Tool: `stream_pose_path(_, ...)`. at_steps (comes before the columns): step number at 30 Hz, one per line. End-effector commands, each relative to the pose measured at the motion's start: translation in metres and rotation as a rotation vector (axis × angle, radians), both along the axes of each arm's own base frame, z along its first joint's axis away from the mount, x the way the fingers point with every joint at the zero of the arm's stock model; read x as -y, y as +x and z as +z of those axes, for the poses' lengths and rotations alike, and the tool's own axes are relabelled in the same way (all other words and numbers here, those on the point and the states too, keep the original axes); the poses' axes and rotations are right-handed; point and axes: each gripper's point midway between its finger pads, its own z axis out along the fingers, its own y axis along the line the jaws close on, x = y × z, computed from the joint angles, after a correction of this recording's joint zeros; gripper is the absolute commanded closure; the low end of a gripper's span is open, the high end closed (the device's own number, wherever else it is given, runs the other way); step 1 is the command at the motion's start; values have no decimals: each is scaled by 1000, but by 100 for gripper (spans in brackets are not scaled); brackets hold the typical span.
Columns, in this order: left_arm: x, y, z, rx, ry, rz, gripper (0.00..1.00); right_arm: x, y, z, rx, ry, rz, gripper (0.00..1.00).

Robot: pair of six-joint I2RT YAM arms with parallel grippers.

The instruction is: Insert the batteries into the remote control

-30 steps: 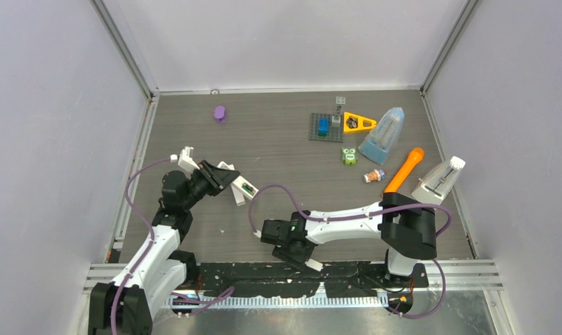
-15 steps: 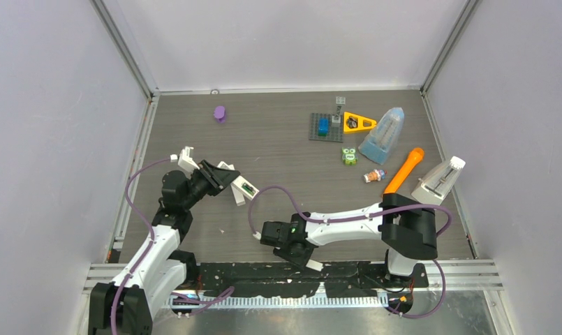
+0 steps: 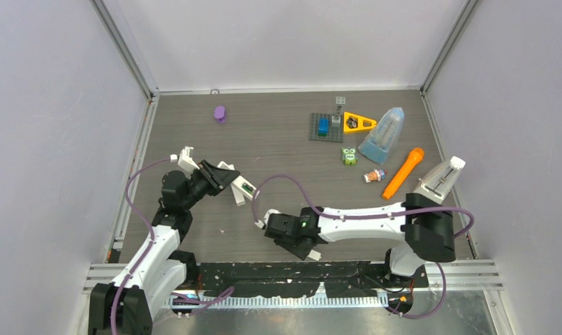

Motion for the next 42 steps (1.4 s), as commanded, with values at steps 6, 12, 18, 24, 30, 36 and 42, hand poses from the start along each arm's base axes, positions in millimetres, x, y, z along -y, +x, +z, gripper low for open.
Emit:
stream_pose_path(6, 5, 1, 22, 70, -79, -14, 100, -15, 56, 66, 235, 229, -191, 73)
stream_pose_path(12, 22, 0, 13, 23, -153, -17, 100, -12, 93, 113, 333, 405, -363, 72)
stream_pose_path(18, 68, -4, 4, -37, -212, -39, 100, 1, 115, 140, 375, 499, -484, 72)
stream_pose_path(24, 103, 4, -22, -130, -227, -2, 99, 17, 126, 156, 402, 561, -611, 72)
stream_pose_path(30, 123, 29, -42, -171, -288, 70, 98, 26, 134, 168, 419, 610, -686, 72)
stream_pose_path(36, 123, 36, -74, -241, -287, 128, 85, 28, 134, 169, 414, 621, -697, 72)
stream_pose_path(42, 105, 21, -106, -351, -205, 191, 57, 32, 136, 171, 423, 626, -708, 72)
